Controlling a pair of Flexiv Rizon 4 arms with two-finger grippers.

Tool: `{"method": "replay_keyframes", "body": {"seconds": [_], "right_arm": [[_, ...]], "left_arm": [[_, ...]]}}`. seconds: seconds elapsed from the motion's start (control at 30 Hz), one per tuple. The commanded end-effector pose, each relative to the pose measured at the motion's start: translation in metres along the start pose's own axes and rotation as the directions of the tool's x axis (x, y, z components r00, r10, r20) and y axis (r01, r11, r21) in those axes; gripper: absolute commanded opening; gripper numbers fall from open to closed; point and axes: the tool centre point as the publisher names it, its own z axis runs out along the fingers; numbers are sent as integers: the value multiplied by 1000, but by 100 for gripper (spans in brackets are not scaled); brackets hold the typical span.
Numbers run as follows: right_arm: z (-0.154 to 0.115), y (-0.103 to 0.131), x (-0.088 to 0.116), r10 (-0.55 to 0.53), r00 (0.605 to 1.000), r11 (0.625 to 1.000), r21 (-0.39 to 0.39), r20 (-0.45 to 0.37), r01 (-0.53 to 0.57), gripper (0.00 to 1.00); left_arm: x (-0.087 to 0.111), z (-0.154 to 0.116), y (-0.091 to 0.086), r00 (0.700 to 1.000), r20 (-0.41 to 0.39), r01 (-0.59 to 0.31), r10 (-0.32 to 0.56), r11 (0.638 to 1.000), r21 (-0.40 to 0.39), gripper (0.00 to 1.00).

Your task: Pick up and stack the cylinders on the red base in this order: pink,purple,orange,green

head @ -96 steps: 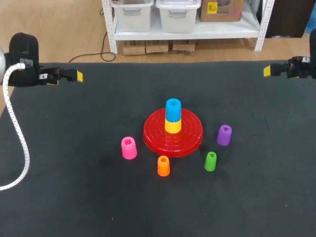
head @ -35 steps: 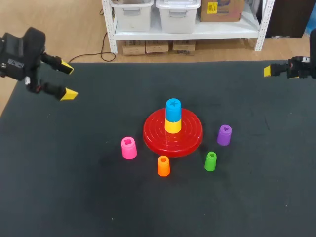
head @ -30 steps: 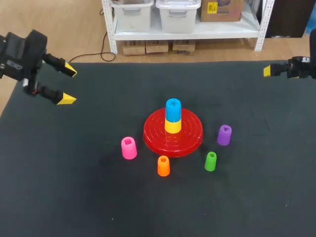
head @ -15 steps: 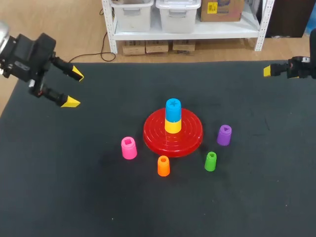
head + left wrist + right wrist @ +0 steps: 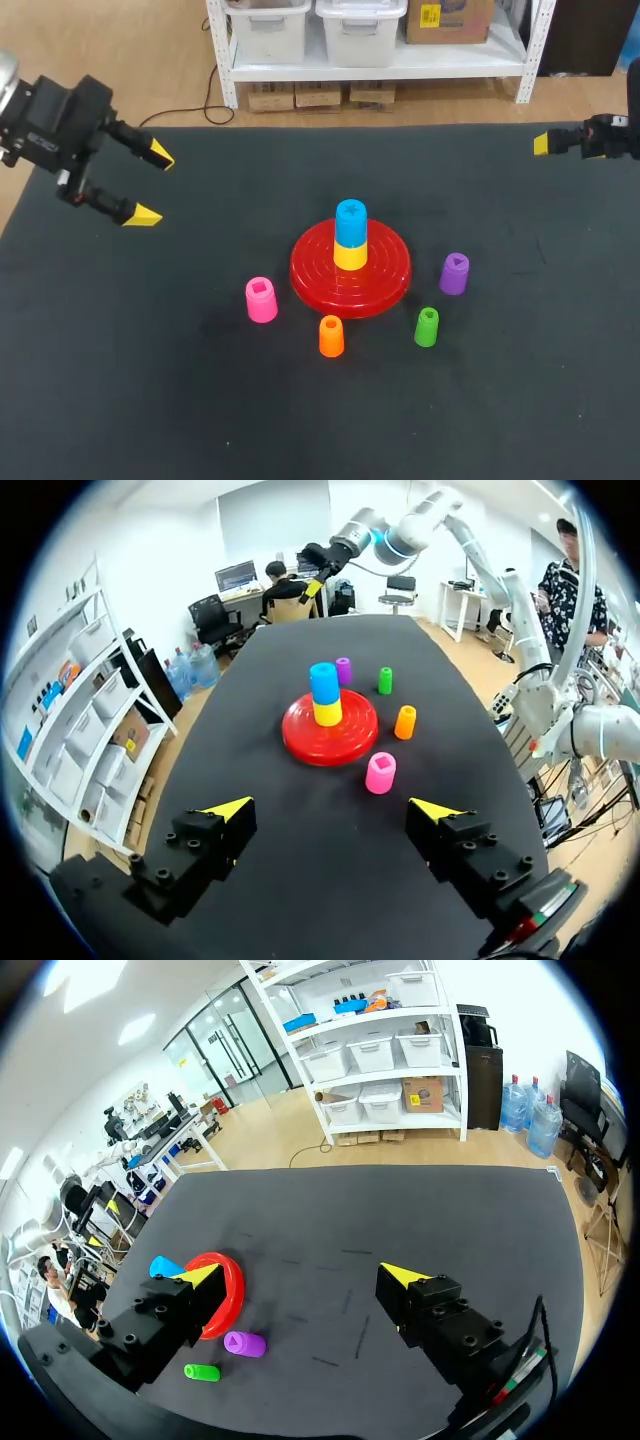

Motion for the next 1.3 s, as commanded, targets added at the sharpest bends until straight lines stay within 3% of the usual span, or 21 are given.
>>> {"method": "replay_keyframes", "body": {"seconds": [0.03,0.53,1.3], "right_arm": [[0,1,0,1,1000,1000,5,-1,-1,100],[0,1,0,1,1000,1000,5,-1,-1,100],[0,1,0,1,1000,1000,5,-1,-1,100]], "left_arm": [[3,-4,1,1000,-2,3,-3,1000,-1,100],[16,-15,-2,1000,-15,-5,5,1000,-21,100],[19,-18,-1,999,-37,-6,4,999,-40,100]]}}
